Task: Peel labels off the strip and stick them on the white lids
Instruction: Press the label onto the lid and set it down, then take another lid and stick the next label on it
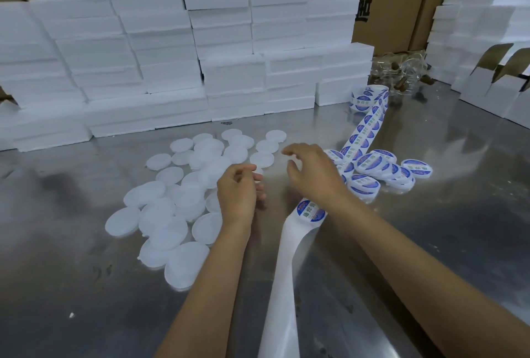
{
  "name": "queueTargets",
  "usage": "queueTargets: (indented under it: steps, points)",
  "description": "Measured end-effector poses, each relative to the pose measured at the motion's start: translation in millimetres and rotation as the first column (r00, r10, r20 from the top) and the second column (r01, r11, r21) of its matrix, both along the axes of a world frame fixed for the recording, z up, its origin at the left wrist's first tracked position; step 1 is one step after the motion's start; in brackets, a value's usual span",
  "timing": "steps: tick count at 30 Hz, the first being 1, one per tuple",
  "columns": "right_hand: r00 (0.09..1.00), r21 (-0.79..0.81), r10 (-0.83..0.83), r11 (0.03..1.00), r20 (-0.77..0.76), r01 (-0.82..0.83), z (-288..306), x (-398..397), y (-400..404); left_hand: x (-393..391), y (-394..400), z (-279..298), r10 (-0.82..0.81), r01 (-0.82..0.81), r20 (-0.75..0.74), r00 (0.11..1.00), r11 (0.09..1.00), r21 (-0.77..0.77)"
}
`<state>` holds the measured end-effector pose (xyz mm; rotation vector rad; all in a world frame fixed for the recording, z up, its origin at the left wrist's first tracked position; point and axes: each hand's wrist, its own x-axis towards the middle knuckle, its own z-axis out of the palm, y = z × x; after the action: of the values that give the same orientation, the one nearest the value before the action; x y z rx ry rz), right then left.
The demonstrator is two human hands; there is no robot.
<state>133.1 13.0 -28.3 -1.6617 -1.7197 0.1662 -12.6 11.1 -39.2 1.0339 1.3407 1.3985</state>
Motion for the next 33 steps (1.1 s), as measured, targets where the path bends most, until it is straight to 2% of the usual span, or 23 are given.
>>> queueTargets:
  steps: [2,5,12,14,15,18,20,23,25,26,28,31,33]
  points:
    - [0.997,-0.125,0.046,0.991,0.057,-0.039,0.7,-10.5,24.3,-2.0,2.9,-1.0,0.037,-0.037,-0.012,0.999,0.999,0.009]
    - [0.992,-0.267,0.117,0.959,0.058,-0.097,-4.5,-22.9,50.5,-4.2,5.4,-1.4,0.044,-0.044,0.016,0.999,0.999,0.01]
    - [0.997,-0.137,0.071,0.988,-0.004,-0.071,-13.4,-22.0,53.4,-4.8,5.5,1.3,0.034,-0.034,0.052,0.998,0.999,-0.007]
    - [0.995,-0.081,0.041,0.996,-0.089,-0.048,-8.3,-18.9,47.2,-5.2,4.7,2.5,0.032,-0.031,0.06,0.998,0.999,-0.008]
    - [0.982,-0.06,0.032,0.997,-0.186,-0.044,-4.4,-17.2,43.4,-5.1,4.3,3.3,0.034,-0.034,0.059,0.998,0.999,-0.003]
    - [0.841,-0.086,0.051,0.99,-0.539,-0.115,7.5,-13.5,25.4,-5.1,3.1,5.8,0.025,-0.025,0.016,1.0,1.0,0.011]
    - [0.717,-0.121,0.063,0.972,-0.695,-0.203,12.4,-11.4,9.9,-4.2,0.9,8.8,-0.069,0.07,0.069,0.995,0.998,-0.002]
    - [0.528,-0.1,0.088,0.943,-0.845,-0.317,14.0,-12.2,-11.2,1.0,-3.0,15.7,-0.297,0.306,0.24,0.924,0.952,0.001]
    - [0.481,-0.094,0.095,0.931,-0.872,-0.353,13.2,-13.9,-22.2,5.0,-7.7,20.2,-0.356,0.362,0.235,0.905,0.932,0.017]
    - [0.502,-0.103,0.089,0.934,-0.86,-0.342,12.8,-13.7,-26.8,6.4,-9.6,20.8,-0.376,0.379,0.207,0.903,0.925,0.028]
    - [0.629,-0.115,0.066,0.963,-0.775,-0.243,11.5,-8.8,-34.4,7.6,-14.1,22.1,-0.422,0.419,0.174,0.89,0.906,0.057]
    - [0.872,-0.066,-0.041,0.998,-0.489,0.01,7.1,8.9,-48.8,5.8,-18.8,27.1,-0.416,0.414,0.077,0.906,0.909,0.039]
    - [0.95,-0.054,-0.085,0.996,-0.301,0.072,1.4,20.9,-60.9,5.1,-20.1,28.2,-0.423,0.423,0.028,0.906,0.906,0.005]
